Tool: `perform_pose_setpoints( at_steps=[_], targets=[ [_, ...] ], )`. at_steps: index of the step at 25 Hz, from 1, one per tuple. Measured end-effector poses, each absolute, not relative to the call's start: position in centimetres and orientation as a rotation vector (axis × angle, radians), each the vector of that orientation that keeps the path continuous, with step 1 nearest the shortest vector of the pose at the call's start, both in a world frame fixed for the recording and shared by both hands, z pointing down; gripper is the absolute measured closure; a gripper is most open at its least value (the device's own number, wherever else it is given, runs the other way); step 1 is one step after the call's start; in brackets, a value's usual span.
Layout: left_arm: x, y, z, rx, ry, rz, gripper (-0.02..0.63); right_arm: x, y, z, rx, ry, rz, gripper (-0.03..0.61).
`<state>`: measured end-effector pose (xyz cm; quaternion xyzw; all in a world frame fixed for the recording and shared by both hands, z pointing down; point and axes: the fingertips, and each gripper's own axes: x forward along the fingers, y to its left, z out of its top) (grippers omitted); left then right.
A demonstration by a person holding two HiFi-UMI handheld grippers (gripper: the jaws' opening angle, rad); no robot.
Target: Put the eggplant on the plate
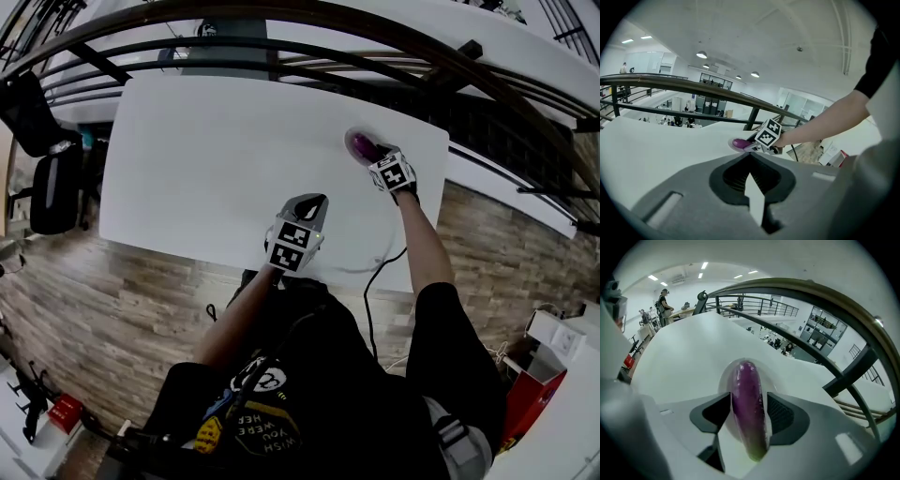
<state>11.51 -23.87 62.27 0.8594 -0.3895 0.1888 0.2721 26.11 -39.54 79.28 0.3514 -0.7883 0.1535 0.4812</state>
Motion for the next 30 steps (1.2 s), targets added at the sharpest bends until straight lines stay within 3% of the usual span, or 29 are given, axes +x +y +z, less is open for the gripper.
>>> perform_pose_setpoints(
  at_steps=[2,11,20,23,27,30],
  targets=[
    [11.3,-23.9,61.9,2.329,-1.036,0.514,0.609,25.9,-39.7,78.2,0.904,-1.959,0.367,0.29],
    [6.6,-23.1,59.6,2.339,-1.09,0.509,0.609,24.3,-29.7,72.4,1.286,-2.14,0.565,0.293],
    [5.4,-19.2,57.3,2.426,-1.031,0.498,0.609,20.0,-15.7,62.5,1.755,-2.265,0.819,0.426],
    [5.5,-18.2,56.6,2.474,-0.946,0.513,0.609,18.9,-13.5,58.8,1.884,-2.241,0.77,0.486],
    [6.2,-17.3,52.5,2.595,-0.906,0.438,0.609,19.2,-11.8,53.0,2.036,-2.231,0.595,0.5],
    [6.2,-17.0,50.7,2.675,-0.911,0.405,0.609,18.9,-10.8,49.7,2.106,-2.217,0.458,0.58]
  ],
)
